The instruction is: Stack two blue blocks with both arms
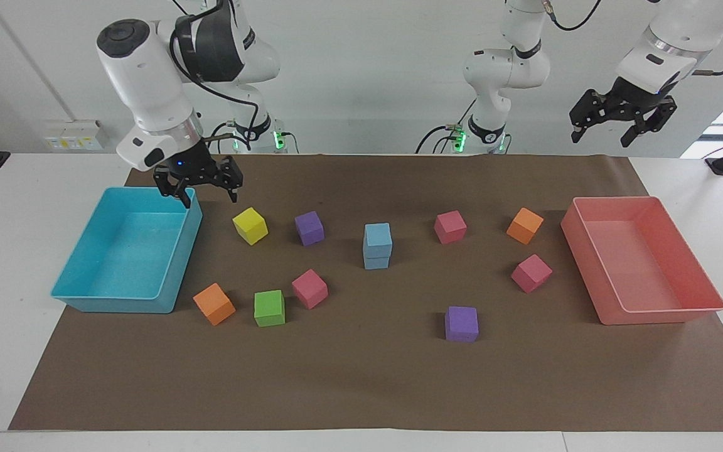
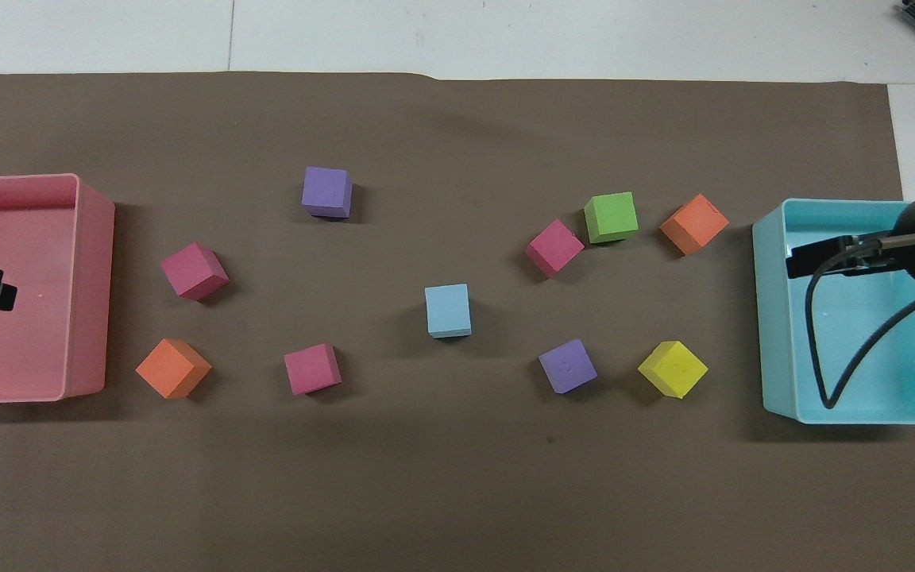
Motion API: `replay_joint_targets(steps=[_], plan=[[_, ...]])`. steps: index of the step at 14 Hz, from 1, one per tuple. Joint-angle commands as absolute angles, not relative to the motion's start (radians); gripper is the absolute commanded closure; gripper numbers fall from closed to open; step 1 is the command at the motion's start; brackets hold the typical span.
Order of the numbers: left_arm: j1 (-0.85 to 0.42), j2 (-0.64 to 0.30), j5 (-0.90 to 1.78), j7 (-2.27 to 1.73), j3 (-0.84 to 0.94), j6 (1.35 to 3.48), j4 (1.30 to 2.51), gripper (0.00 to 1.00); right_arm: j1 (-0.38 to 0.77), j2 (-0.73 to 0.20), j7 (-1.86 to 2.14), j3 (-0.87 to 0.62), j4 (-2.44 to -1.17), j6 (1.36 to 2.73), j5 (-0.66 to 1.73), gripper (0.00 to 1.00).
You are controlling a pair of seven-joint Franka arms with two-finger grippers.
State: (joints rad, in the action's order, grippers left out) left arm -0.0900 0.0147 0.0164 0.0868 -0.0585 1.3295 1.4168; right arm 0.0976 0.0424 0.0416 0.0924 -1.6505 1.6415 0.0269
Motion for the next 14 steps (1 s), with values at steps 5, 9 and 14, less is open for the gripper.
replay_joint_targets(steps=[5,9,14], plan=[[-0.084,0.028,0.009,0.087,-0.054,1.344,1.425,0.0,0.086,0.06,0.041,0.14,-1.611,1.554,0.002,0.0],[-0.083,0.028,0.011,0.089,-0.054,1.397,1.433,0.0,0.084,0.084,0.048,0.155,-1.6,1.473,-0.011,0.0],[-0.083,0.037,0.012,0.086,-0.054,1.41,1.451,0.0,0.097,0.118,0.075,0.143,-1.614,1.477,-0.051,0.0]])
